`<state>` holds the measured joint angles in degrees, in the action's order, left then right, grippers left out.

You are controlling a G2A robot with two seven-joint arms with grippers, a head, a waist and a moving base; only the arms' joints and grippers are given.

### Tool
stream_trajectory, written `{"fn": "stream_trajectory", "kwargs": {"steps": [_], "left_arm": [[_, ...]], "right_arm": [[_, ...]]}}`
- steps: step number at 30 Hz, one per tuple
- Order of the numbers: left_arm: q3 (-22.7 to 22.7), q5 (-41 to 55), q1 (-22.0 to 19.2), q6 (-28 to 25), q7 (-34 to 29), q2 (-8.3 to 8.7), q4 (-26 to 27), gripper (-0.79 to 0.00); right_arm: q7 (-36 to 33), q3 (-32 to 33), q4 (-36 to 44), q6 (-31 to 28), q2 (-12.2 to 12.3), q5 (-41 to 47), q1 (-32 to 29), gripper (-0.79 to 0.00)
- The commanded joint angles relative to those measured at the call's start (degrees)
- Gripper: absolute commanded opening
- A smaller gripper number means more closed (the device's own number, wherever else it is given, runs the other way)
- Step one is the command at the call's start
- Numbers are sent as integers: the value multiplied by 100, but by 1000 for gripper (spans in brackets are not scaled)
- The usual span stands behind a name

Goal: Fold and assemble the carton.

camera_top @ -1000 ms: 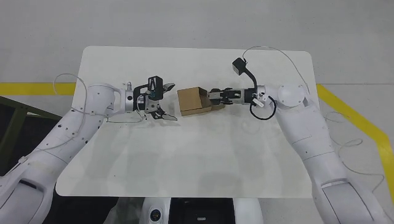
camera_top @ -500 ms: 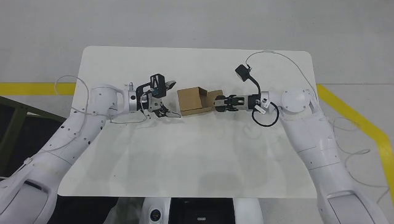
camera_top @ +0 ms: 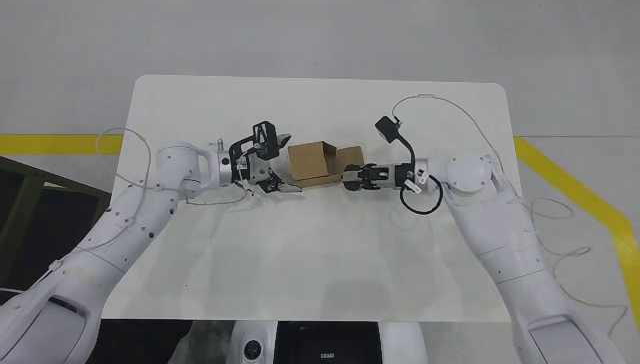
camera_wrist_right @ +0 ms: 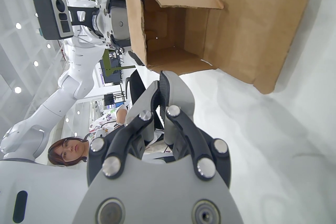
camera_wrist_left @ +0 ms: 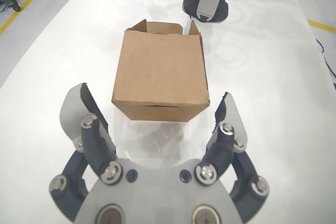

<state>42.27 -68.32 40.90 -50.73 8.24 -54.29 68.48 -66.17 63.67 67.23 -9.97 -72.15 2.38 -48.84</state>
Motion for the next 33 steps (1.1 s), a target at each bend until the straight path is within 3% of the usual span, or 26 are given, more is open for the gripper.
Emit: {"fn": "stream_trajectory", "kwargs": {"steps": [1, 12, 24, 33], "left_arm": [[3, 35, -10, -27, -42, -21, -13, 0], [35, -329, 17, -161, 136, -84, -28, 0], [121, -615, 17, -399, 371, -126, -160, 0], [311, -1079, 68, -510, 654, -67, -134, 0]], "right_arm": [[122, -86, -123, 12, -11, -160, 79, -785], [342, -493, -541, -271, -128, -153, 509, -785], [231, -1311, -1376, -786, -507, 515, 1134, -785], [70, -1548, -1805, -1070, -662, 828, 1323, -785]]}}
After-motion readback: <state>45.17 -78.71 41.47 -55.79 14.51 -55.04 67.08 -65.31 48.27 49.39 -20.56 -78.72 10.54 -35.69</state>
